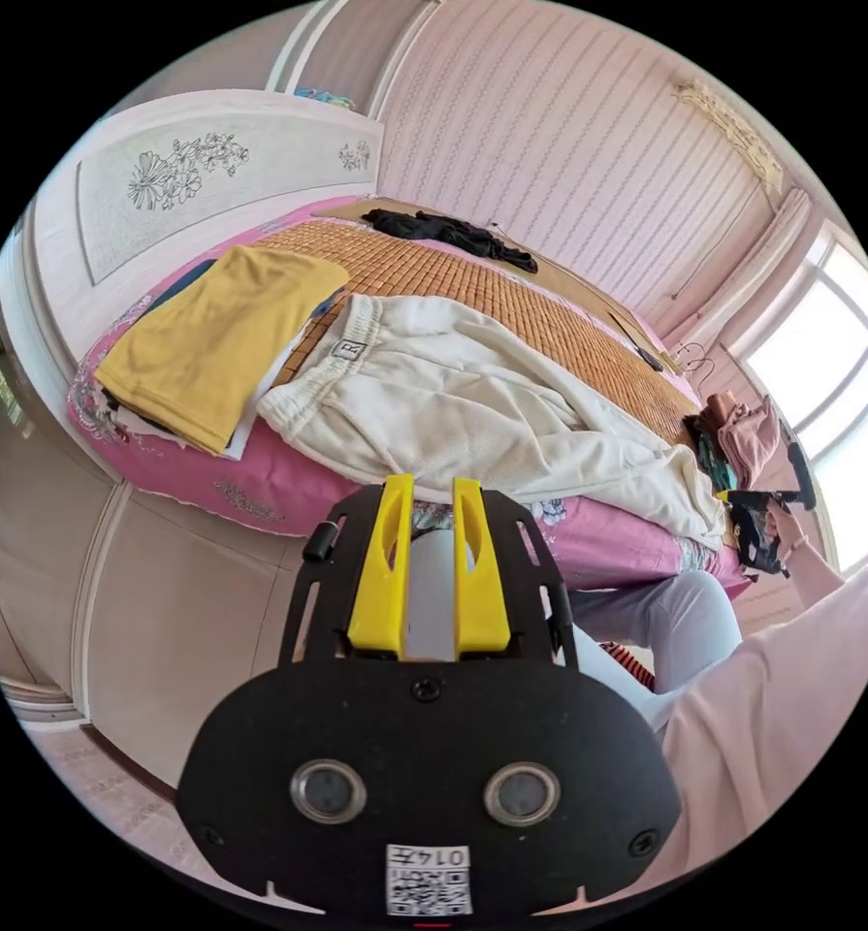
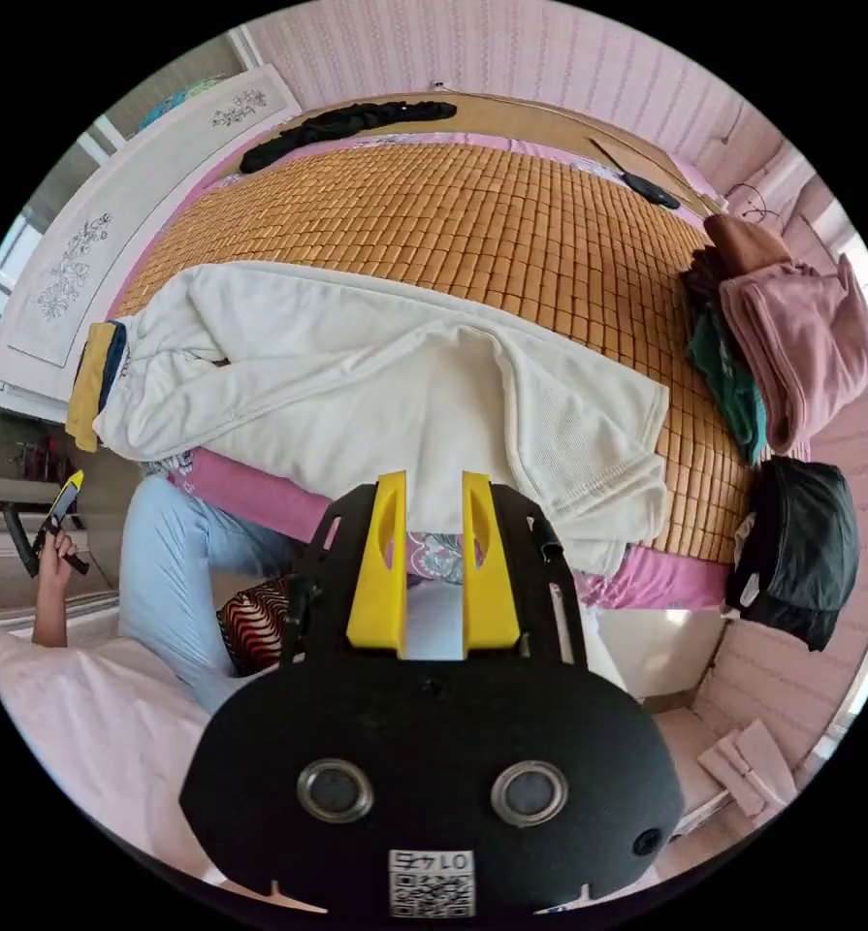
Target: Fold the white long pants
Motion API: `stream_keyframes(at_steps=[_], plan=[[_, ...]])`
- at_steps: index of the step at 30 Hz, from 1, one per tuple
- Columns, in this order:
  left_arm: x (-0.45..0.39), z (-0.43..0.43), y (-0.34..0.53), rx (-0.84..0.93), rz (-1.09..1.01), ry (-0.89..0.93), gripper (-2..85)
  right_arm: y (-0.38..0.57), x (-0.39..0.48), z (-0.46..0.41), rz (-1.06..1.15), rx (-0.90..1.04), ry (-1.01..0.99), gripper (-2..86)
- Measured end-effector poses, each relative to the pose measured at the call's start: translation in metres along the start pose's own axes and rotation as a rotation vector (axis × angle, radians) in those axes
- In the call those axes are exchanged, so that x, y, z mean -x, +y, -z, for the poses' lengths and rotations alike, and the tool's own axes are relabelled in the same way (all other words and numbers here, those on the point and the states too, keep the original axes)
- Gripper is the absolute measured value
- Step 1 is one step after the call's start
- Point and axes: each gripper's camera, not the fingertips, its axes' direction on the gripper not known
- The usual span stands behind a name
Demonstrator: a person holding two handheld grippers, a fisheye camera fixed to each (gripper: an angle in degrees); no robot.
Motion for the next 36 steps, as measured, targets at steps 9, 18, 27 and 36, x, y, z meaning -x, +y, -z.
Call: stream_keyframes(at_steps=[9,18,27,36], plan=[[-0.073,-0.059,-0.086,-0.015,-0.249,-0.014,7.9,0.038,-0.110,0.039,-0.195,-0.159,-0.010,9.1],[-0.111,-0.206,-0.207,0.012,-0.324,-0.151,12.8,-0.125,-0.156,0.009,-0.268,-0.159,0.040,14.0],[-0.104,-0.355,-0.248,0.204,-0.228,-0.199,13.0,-0.164,-0.151,-0.021,-0.133,-0.029,0.118,1.7],[-0.106,-0.392,-0.274,0.188,-0.230,-0.263,11.3,-0.262,-0.123,0.041,-0.017,-0.144,0.281,2.2]])
